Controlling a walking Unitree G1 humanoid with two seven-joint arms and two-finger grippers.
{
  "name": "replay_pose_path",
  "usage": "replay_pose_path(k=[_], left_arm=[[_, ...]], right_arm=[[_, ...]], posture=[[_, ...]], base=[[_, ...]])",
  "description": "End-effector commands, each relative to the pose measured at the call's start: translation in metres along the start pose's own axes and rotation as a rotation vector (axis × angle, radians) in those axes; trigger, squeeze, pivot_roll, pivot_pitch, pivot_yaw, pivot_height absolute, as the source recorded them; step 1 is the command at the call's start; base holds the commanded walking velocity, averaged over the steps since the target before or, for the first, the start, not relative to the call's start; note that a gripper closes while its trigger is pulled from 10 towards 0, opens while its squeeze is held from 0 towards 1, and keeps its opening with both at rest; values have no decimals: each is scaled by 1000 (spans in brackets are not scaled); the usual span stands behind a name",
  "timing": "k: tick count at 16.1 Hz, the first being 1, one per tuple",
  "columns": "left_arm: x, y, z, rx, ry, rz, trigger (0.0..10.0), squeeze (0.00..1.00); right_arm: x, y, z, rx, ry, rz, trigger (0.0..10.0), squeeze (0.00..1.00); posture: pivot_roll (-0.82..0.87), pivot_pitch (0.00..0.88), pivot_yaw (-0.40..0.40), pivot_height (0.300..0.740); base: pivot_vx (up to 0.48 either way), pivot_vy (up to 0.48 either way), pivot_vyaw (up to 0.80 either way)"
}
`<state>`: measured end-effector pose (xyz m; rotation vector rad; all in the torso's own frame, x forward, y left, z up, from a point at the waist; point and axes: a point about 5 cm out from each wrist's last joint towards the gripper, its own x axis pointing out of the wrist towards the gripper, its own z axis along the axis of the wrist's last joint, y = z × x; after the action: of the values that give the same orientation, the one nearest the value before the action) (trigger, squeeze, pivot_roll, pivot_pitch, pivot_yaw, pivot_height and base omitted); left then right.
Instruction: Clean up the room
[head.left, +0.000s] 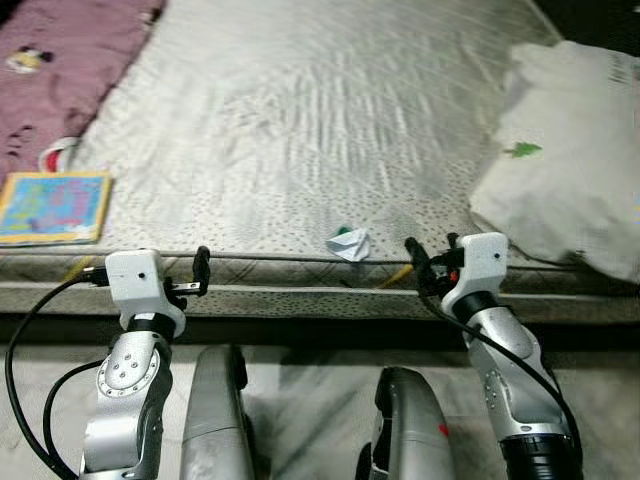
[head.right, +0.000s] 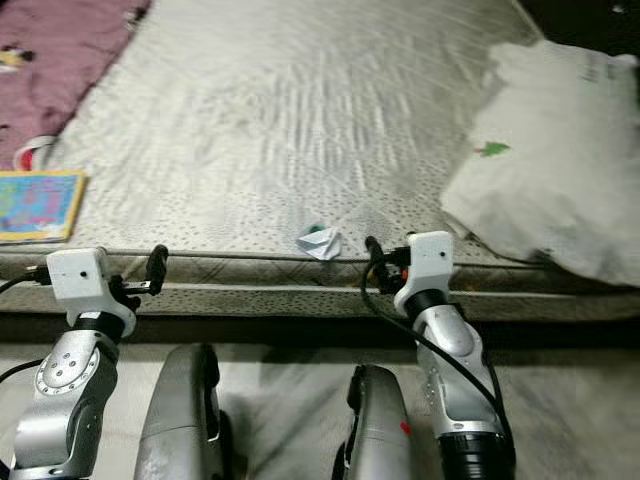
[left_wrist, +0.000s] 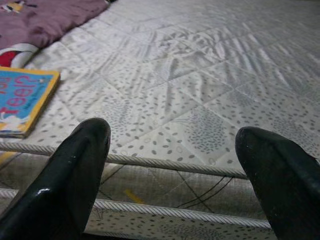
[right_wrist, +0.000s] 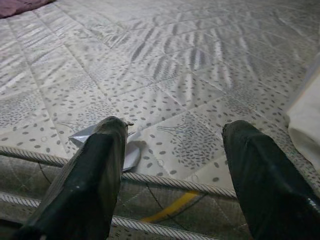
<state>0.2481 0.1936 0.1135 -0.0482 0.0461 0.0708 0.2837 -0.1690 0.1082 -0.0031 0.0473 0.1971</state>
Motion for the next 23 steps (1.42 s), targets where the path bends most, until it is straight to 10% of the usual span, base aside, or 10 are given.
replay_pose_path(k=[1, 23], left_arm=[[-3, 3, -2, 3, 11, 3, 10000, 0], [2, 0, -2, -2, 14, -6, 10000, 0]], right_arm=[[1, 0, 1, 1, -2, 9, 10000, 0], [9, 1, -1, -22, -15, 24, 10000, 0]], posture=[[41, 137, -27, 552], [52, 125, -18, 531]], base=[[0, 0, 0], [119, 0, 0]])
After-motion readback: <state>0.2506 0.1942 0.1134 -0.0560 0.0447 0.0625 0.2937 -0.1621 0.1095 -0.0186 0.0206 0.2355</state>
